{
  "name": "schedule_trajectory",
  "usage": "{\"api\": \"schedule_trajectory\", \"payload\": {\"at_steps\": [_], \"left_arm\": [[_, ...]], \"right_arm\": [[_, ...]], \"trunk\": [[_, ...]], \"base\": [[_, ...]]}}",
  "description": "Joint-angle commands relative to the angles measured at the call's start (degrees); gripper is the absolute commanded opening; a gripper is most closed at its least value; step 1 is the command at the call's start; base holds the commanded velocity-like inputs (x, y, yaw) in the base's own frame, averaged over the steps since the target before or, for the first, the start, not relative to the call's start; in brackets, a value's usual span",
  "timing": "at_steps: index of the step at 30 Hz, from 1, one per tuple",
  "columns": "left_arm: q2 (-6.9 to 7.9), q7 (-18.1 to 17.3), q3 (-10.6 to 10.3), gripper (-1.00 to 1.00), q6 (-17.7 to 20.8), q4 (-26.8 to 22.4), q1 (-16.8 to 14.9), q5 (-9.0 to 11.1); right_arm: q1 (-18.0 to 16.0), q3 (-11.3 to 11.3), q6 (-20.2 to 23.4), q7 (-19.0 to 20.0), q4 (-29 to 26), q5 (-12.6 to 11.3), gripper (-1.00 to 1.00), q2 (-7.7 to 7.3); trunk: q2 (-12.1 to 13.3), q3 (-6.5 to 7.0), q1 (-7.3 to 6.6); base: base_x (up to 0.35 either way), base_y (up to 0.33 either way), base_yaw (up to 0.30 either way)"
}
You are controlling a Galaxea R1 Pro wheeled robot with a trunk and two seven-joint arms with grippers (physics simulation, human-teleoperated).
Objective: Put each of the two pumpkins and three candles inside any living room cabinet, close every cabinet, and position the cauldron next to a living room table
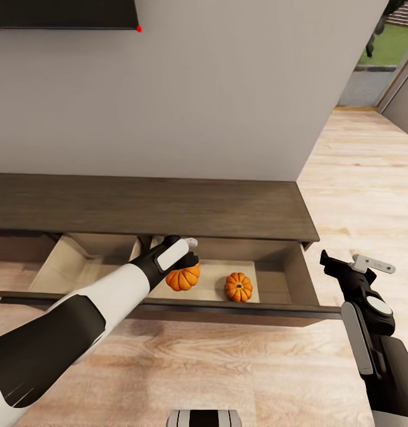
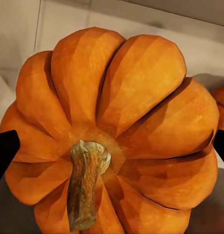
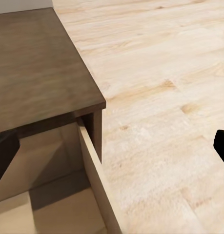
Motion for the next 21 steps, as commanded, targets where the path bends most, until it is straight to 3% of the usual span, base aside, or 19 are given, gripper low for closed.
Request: {"api": "schedule_trajectory", "payload": {"at_steps": [1, 21], "left_arm": [[0.0, 0.4, -0.3, -1.0, 0.2, 0.0, -0.1, 0.2], [0.0, 0.5, -0.3, -1.0, -0.1, 0.0, -0.1, 0.2]], "right_arm": [[0.0, 0.1, 0.2, -0.4, -0.1, -0.6, 1.0, -0.04], [0.0, 0.1, 0.1, -0.4, -0.1, -0.6, 1.0, -0.04]], "trunk": [[0.0, -0.13, -0.01], [0.0, -1.8, -0.01]], "base": [[0.0, 0.0, 0.0], [0.0, 0.0, 0.0]]}}
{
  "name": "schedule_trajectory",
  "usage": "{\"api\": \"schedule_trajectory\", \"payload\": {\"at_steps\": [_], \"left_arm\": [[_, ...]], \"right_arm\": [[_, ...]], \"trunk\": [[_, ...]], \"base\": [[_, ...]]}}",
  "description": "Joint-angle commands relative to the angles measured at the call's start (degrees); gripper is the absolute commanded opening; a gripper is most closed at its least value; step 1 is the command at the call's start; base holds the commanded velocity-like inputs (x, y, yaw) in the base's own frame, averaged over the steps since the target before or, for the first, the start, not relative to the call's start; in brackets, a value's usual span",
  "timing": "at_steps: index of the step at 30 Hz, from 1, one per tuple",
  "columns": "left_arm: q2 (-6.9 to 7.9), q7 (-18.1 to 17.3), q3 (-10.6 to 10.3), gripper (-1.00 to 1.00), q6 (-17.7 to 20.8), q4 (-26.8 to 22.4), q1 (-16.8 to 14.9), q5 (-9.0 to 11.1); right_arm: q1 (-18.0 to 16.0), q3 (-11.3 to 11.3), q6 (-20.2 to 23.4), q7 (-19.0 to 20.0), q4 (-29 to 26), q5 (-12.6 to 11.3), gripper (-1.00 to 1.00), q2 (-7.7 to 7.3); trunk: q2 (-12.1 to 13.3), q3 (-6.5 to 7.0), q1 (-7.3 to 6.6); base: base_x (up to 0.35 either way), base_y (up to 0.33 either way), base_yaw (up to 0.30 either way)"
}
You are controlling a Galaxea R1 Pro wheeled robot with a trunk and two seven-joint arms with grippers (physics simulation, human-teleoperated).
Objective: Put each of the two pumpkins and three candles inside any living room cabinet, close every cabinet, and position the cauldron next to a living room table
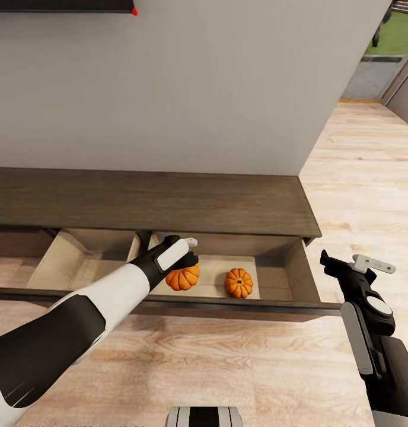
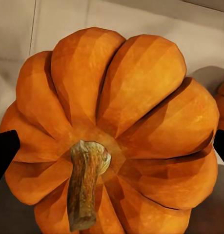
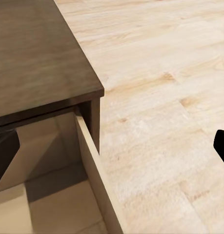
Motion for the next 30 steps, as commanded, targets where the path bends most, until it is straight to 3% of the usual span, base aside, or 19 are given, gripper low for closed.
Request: {"api": "schedule_trajectory", "payload": {"at_steps": [1, 30], "left_arm": [[0.0, 0.4, -0.3, -1.0, 0.2, 0.0, -0.1, 0.1], [0.0, 0.4, -0.3, -1.0, 0.2, 0.0, -0.1, 0.1]], "right_arm": [[0.0, 0.1, 0.2, -0.4, -0.1, -0.6, 1.0, -0.04], [0.0, 0.1, 0.1, -0.4, -0.1, -0.6, 1.0, -0.04]], "trunk": [[0.0, -0.12, -0.01], [0.0, -2.32, -0.01]], "base": [[0.0, 0.0, 0.0], [0.0, 0.0, 0.0]]}}
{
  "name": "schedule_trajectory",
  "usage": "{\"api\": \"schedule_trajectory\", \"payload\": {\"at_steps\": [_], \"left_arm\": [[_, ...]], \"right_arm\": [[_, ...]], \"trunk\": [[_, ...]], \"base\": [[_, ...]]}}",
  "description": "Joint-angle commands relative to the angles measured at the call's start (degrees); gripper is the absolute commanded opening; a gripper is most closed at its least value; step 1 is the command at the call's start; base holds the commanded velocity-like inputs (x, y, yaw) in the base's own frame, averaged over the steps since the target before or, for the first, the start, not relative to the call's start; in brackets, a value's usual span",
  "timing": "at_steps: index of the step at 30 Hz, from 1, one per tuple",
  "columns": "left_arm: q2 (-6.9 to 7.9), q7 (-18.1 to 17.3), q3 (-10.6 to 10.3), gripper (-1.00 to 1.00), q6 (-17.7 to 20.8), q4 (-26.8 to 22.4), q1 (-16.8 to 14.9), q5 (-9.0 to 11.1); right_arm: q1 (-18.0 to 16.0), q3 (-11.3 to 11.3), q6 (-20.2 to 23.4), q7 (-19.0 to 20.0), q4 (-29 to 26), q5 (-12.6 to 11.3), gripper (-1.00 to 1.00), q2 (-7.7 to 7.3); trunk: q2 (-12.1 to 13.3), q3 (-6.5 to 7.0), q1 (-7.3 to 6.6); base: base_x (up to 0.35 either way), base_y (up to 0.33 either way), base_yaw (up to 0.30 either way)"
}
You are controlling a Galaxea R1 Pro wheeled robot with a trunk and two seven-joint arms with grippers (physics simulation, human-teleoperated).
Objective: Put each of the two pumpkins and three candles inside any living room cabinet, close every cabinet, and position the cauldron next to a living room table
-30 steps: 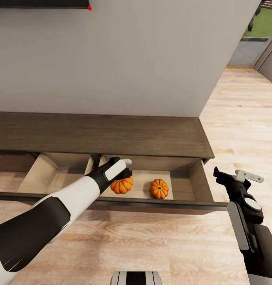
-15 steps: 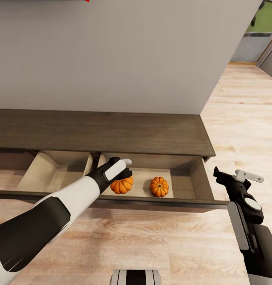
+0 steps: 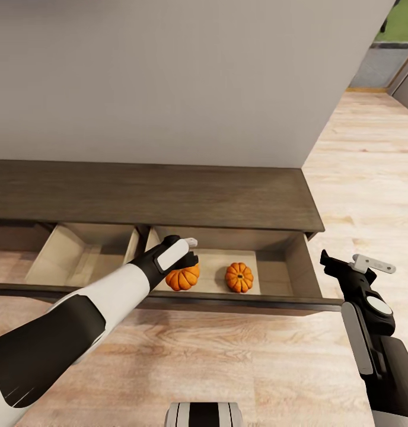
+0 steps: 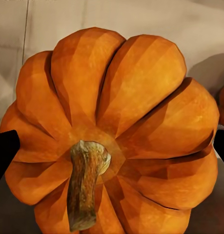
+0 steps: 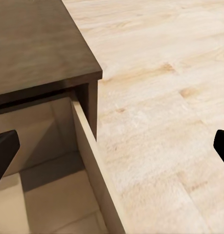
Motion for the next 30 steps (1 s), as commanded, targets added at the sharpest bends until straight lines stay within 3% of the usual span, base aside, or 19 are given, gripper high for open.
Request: {"api": "schedule_trajectory", "payload": {"at_steps": [1, 9, 27, 29, 30], "left_arm": [[0.0, 0.4, -0.3, -1.0, 0.2, 0.0, -0.1, 0.2], [0.0, 0.4, -0.4, -1.0, 0.1, 0.0, 0.0, 0.2], [0.0, 0.6, -0.6, -1.0, 0.0, 0.0, 0.1, 0.1], [0.0, 0.7, -1.6, -1.0, -0.4, 0.0, 0.6, 0.0], [0.0, 0.7, -4.8, -1.0, -4.6, 0.0, 1.7, 0.0]], "right_arm": [[0.0, 0.1, 0.2, -0.4, -0.1, -0.6, 1.0, -0.04], [0.0, 0.1, 0.2, -0.4, -0.1, -0.6, 1.0, -0.04], [0.0, 0.0, 0.0, -0.4, -0.1, -0.6, 1.0, -0.04], [0.0, 0.0, -0.1, -0.4, -0.1, -0.6, 1.0, -0.04], [0.0, 0.0, -0.1, -0.4, -0.1, -0.6, 1.0, -0.04]], "trunk": [[0.0, -0.06, -0.01], [0.0, -0.09, -0.01], [0.0, -0.09, -0.01], [0.0, -0.09, -0.01], [0.0, -0.09, -0.01]], "base": [[0.0, 0.0, 0.0], [0.143, 0.0, 0.0], [0.023, 0.0, 0.0], [0.0, 0.0, 0.0], [0.0, 0.0, 0.0]]}}
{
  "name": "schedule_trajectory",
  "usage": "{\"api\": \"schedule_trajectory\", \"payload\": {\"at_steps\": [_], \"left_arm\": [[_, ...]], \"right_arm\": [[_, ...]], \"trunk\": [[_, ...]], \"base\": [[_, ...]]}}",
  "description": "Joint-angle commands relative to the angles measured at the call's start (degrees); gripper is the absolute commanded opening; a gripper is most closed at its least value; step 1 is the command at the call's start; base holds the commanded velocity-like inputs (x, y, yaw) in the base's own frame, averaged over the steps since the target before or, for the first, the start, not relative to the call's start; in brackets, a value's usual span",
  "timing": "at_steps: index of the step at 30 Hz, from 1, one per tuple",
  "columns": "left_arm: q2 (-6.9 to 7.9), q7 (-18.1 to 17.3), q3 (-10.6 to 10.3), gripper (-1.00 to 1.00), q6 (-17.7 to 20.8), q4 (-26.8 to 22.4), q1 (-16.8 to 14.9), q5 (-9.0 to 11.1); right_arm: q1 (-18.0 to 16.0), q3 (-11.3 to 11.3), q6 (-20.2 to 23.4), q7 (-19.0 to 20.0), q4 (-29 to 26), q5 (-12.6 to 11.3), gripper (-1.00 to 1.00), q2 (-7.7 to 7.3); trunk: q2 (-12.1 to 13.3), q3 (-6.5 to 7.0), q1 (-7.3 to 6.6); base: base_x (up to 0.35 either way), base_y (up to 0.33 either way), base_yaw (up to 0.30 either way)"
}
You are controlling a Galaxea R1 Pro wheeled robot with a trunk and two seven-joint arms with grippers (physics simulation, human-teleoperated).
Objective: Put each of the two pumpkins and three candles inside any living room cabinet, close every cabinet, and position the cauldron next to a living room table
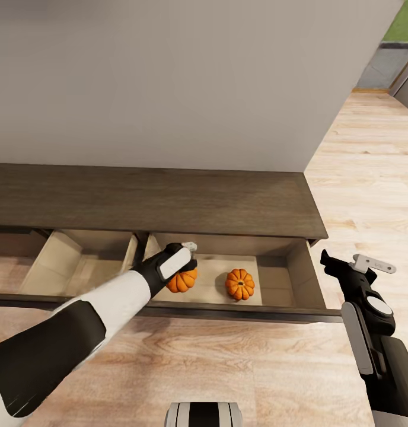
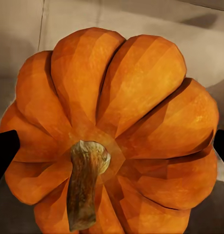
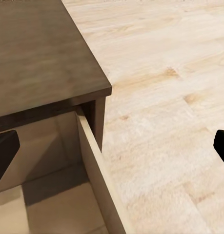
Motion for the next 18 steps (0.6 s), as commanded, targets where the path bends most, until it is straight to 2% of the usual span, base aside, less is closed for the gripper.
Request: {"api": "schedule_trajectory", "payload": {"at_steps": [1, 2, 3, 6, 18], "left_arm": [[0.0, 0.3, -1.5, -1.0, -1.5, -0.1, 0.4, 0.7], [0.0, 0.3, -2.7, -1.0, -2.9, -0.1, 0.7, 0.7], [0.0, 0.2, -4.8, -1.0, -4.9, -0.1, 1.0, 0.8], [0.0, 0.2, -6.2, -1.0, -6.1, -0.1, 1.2, 0.8], [0.0, 0.4, -6.5, -1.0, -6.4, -0.1, 1.3, 0.7]], "right_arm": [[0.0, 0.1, 0.2, -0.4, -0.1, -0.6, 1.0, -0.03], [0.0, 0.1, 0.2, -0.4, -0.1, -0.6, 1.0, -0.03], [0.0, 0.1, 0.2, -0.4, -0.1, -0.6, 1.0, -0.03], [0.0, 0.1, 0.2, -0.4, -0.1, -0.6, 1.0, -0.03], [0.0, 0.1, 0.3, -0.4, -0.1, -0.6, 1.0, -0.03]], "trunk": [[0.0, -0.03, -0.01], [0.0, -0.03, -0.01], [0.0, -0.02, -0.01], [0.0, 0.02, -0.01], [0.0, 0.03, -0.01]], "base": [[0.0, 0.0, 0.0], [0.0, 0.0, 0.0], [0.0, 0.0, 0.0], [0.0, 0.0, 0.0], [0.0, 0.0, 0.0]]}}
